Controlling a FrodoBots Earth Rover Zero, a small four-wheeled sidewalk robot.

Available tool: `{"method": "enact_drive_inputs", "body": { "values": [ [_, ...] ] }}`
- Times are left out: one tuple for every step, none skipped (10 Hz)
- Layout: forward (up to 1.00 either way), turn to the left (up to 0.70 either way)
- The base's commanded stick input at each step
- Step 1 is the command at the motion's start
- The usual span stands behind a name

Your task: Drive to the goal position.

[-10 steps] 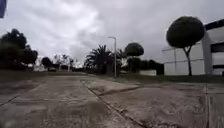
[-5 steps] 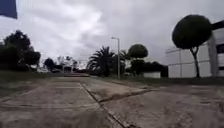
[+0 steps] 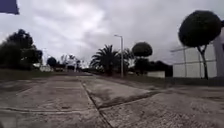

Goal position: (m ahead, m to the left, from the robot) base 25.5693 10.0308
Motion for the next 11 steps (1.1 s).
{"method": "enact_drive_inputs", "body": {
  "values": [
    [0.70, 0.00],
    [0.70, 0.00],
    [0.70, 0.00],
    [0.70, 0.00],
    [0.70, 0.00],
    [0.70, 0.00],
    [0.70, 0.00],
    [0.70, 0.00],
    [0.70, 0.00],
    [0.70, 0.00],
    [0.70, 0.00]
  ]
}}
